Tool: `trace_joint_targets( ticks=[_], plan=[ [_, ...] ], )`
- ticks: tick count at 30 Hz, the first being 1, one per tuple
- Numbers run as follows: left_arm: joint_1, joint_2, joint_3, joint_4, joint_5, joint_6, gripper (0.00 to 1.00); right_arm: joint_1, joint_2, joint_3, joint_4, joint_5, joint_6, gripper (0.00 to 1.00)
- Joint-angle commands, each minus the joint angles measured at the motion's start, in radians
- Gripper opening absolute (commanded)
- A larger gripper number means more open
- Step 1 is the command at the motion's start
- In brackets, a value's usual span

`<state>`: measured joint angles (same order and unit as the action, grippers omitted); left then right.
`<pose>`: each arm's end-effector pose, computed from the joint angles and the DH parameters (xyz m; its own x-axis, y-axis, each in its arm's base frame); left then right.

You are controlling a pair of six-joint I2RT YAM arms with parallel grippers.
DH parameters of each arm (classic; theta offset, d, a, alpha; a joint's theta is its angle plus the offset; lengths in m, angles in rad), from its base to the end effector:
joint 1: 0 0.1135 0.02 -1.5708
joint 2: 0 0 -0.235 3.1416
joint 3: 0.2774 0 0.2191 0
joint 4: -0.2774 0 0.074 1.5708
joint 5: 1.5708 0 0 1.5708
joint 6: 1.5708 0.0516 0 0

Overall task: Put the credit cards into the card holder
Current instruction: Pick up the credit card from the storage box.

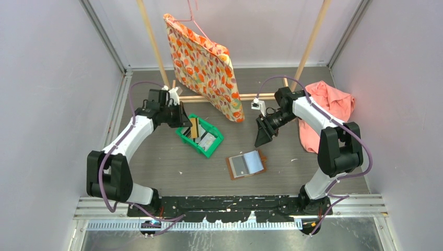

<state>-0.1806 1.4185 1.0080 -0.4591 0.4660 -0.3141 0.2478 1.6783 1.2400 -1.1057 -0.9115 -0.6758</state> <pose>0.2703 -0.0729 0.2249 -0.8525 -0.1249 -0.5075 0.1916 0.8287 -0.5258 0.2462 0.1044 0.2065 -0.6493 -0.5595 -0.5152 -0.7394 0.3059 0.5997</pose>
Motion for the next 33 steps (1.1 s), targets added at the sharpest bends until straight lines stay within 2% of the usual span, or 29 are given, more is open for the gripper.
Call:
trace_joint_targets(
  ticks=[1, 6, 9, 15, 18, 24, 33],
  plan=[
    [0.017, -0.046, -0.012, 0.049, 0.046, -0.024, 0.0, 0.005, -0.002, 0.036, -0.012, -0.031, -0.012, 0.47],
    [0.024, -0.123, -0.057, 0.147, 0.145, -0.1, 0.0, 0.007, -0.004, 0.034, -0.01, -0.085, 0.008, 0.47],
    [0.024, -0.186, -0.122, 0.269, 0.232, -0.201, 0.0, 0.007, -0.009, 0.032, -0.001, -0.136, 0.029, 0.47],
    [0.016, -0.304, -0.33, 0.693, 0.354, -0.514, 0.0, 0.007, -0.036, 0.012, 0.048, -0.235, 0.101, 0.47],
    [-0.028, -0.339, -0.419, 0.841, 0.342, -0.616, 0.01, 0.007, -0.047, 0.005, 0.065, -0.29, 0.125, 0.47],
    [-0.231, -0.345, -0.485, 0.97, 0.215, -0.653, 0.0, 0.0, -0.054, -0.001, 0.093, -0.386, 0.172, 0.49],
    [-0.432, -0.204, -0.499, 1.175, 0.129, -0.692, 0.0, -0.039, -0.053, -0.019, 0.185, -0.445, 0.306, 0.51]
  ],
)
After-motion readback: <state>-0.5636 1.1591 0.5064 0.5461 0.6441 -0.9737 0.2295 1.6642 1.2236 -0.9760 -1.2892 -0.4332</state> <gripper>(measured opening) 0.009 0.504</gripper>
